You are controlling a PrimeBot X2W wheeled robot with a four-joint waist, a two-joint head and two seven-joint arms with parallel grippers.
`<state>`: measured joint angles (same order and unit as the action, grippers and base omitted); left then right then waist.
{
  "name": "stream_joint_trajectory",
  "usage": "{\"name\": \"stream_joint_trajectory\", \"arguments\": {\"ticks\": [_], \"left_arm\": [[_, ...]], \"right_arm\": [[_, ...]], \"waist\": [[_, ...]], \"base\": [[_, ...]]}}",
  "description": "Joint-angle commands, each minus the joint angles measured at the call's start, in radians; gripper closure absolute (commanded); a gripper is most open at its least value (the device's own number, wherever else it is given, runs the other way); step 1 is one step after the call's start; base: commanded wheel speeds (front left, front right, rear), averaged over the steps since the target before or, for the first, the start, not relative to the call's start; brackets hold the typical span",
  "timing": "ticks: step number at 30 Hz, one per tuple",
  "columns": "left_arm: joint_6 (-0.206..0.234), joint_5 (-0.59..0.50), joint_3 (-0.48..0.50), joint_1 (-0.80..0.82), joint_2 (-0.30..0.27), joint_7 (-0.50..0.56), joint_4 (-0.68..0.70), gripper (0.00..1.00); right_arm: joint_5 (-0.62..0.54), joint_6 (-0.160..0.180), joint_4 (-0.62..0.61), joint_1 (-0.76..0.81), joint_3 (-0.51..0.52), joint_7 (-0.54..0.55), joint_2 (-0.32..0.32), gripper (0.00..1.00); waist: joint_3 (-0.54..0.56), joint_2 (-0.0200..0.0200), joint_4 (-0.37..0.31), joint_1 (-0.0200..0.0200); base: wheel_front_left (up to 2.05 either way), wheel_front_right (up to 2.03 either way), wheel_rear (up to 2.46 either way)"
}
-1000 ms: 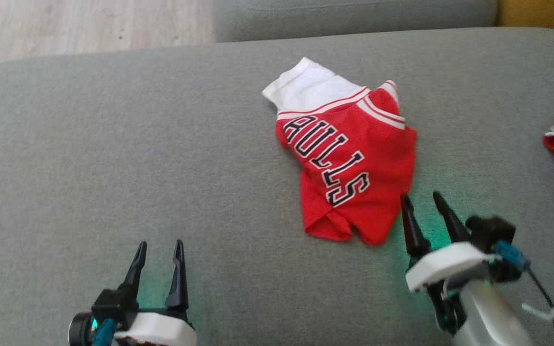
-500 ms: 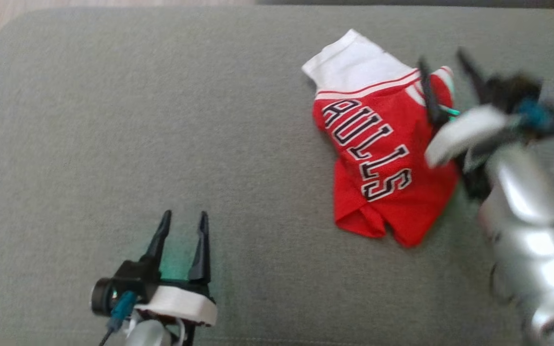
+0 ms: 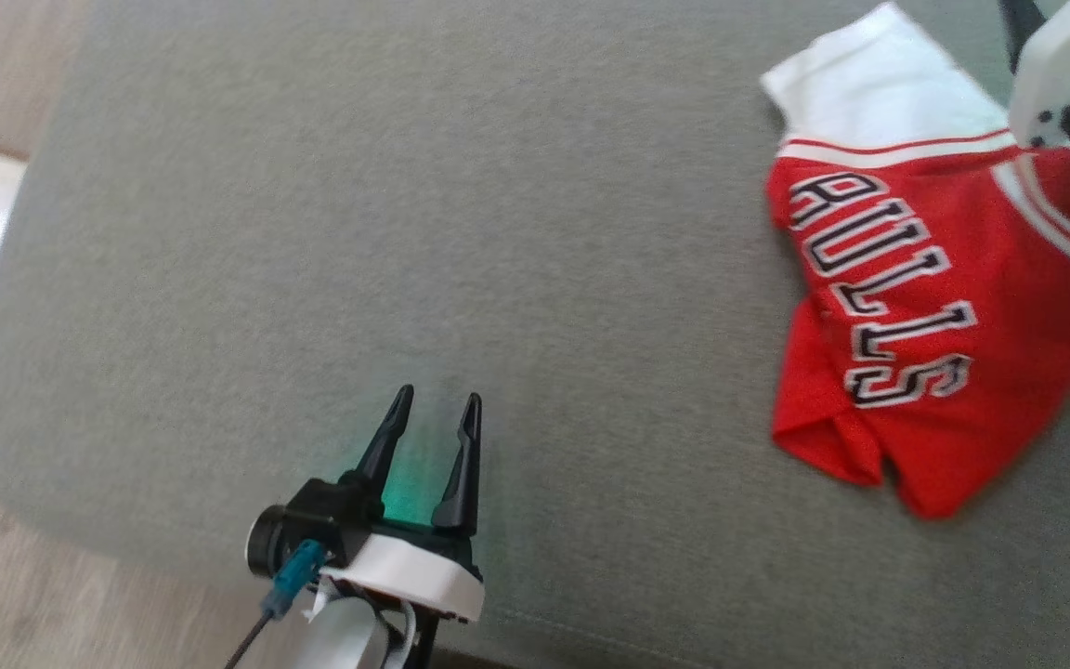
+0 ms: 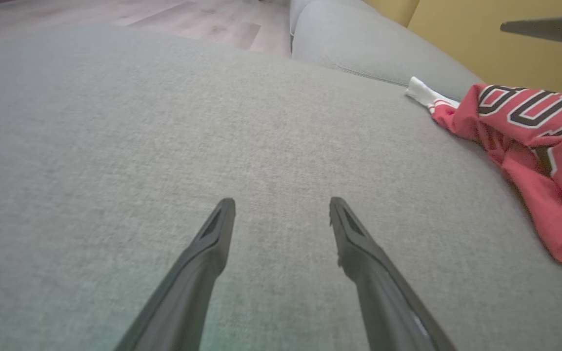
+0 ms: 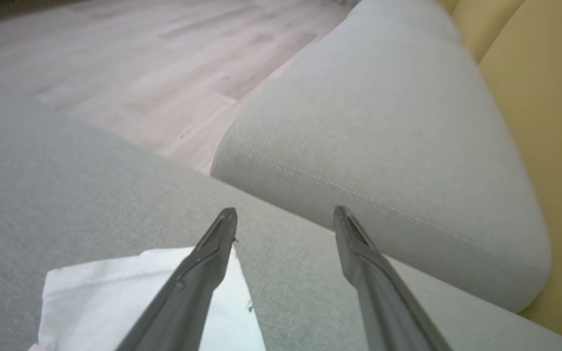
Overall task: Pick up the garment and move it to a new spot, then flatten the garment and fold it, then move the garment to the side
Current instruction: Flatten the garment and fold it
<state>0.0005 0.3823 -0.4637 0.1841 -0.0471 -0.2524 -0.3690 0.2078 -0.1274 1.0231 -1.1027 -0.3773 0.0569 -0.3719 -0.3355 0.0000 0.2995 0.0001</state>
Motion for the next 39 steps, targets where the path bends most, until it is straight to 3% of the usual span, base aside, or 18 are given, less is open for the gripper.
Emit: {"name": "stream_joint_trajectory", "arguments": {"ticks": [1,13,14,15,16,18,24,28,29,32,39], "left_arm": [[0.008,0.007,0.013,0.021,-0.003,-0.009,0.030,0.00],[0.023,0.036,-0.022,0.011,-0.003,-0.009,0.050,0.00],[0.024,0.037,-0.023,0.012,-0.003,-0.009,0.052,0.00],[0.025,0.037,-0.023,0.013,-0.003,-0.009,0.053,0.00],[0.026,0.038,-0.022,0.014,-0.003,-0.009,0.053,0.00],[0.027,0.038,-0.021,0.016,-0.003,-0.009,0.052,0.00],[0.028,0.037,-0.008,0.018,-0.003,-0.009,0.040,0.00],[0.023,0.035,0.007,0.012,-0.003,-0.009,0.030,0.00],[0.019,0.031,0.013,0.007,-0.003,-0.009,0.026,0.00],[0.012,0.023,0.022,-0.006,-0.003,-0.009,0.017,0.00],[-0.010,0.011,0.037,-0.052,-0.003,-0.009,-0.016,0.00]], "right_arm": [[0.015,-0.003,-0.001,-0.021,-0.028,0.030,-0.007,0.00],[0.176,-0.003,0.132,-0.003,-0.111,0.250,-0.059,0.00],[0.187,-0.003,0.139,0.000,-0.112,0.264,-0.061,0.09],[0.196,-0.003,0.144,0.000,-0.111,0.270,-0.064,0.27],[0.202,-0.003,0.149,0.002,-0.113,0.275,-0.067,0.62],[0.221,-0.003,0.160,0.006,-0.111,0.289,-0.065,1.00],[0.233,-0.003,0.131,-0.014,-0.109,0.196,-0.068,1.00],[0.226,-0.003,0.067,-0.051,-0.103,-0.005,-0.047,1.00],[0.234,-0.003,0.036,-0.074,-0.097,-0.103,-0.020,1.00],[0.241,-0.003,-0.023,-0.115,-0.120,-0.222,0.033,1.00],[0.282,-0.003,-0.196,-0.236,-0.172,-0.316,0.148,1.00]], "waist": [[-0.049,0.0000,0.063,-0.0001],[-0.086,0.0000,0.121,-0.0001],[-0.086,0.0000,0.121,-0.0001],[-0.086,0.0000,0.121,-0.0001],[-0.086,0.0000,0.121,-0.0001],[-0.085,0.0000,0.119,-0.0001],[-0.079,0.0000,0.108,-0.0001],[-0.048,0.0000,0.092,-0.0001],[-0.020,0.0000,0.083,-0.0001],[0.035,0.0000,0.069,-0.0001],[0.174,0.0000,0.070,-0.0001]], "base": [[0.00,0.00,0.00],[0.00,0.00,0.00],[0.00,0.00,0.00],[0.00,0.00,0.00],[0.00,0.00,0.00],[0.00,0.00,0.00],[0.00,0.00,0.00],[0.00,0.00,0.00],[0.00,0.00,0.00],[0.00,0.00,0.00],[0.00,0.00,0.00]]}}
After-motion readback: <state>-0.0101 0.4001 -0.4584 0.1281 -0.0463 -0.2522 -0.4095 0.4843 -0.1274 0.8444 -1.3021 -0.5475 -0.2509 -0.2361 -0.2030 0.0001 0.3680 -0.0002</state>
